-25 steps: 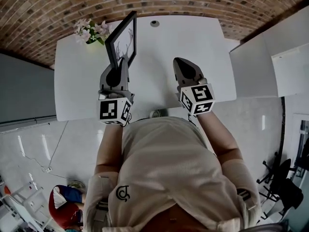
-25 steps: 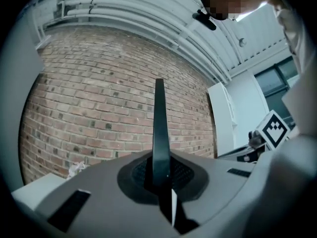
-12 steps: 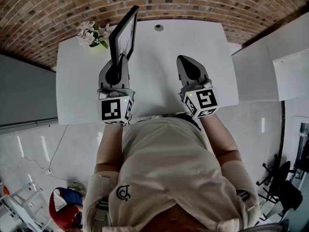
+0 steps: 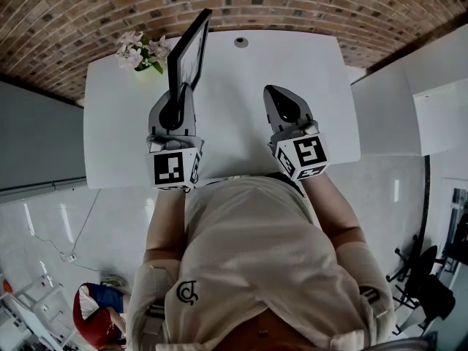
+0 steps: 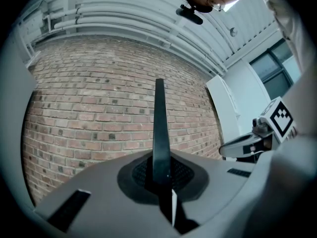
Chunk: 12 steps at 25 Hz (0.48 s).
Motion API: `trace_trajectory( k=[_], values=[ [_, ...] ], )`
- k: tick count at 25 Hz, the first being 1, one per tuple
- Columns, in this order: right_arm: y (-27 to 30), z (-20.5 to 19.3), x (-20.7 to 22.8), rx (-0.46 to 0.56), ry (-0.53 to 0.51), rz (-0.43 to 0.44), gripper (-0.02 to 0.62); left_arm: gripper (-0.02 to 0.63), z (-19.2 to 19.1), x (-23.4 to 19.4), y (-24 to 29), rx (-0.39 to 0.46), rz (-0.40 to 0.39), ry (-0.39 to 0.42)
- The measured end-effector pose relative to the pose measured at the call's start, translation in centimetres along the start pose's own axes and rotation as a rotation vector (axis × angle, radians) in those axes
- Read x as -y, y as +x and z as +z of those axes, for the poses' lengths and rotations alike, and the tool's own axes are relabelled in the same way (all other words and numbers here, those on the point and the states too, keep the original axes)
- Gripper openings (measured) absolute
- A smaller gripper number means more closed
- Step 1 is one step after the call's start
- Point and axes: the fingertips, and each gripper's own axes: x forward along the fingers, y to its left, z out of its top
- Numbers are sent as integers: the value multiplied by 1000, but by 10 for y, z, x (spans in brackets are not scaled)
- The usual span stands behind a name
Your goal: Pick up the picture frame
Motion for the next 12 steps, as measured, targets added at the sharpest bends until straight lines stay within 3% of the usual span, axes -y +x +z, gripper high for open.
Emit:
trace_trajectory(
  k=[12],
  values=[
    [7, 1, -9, -1, -9, 12, 5, 23, 1, -5, -1, 0, -17, -28]
  ],
)
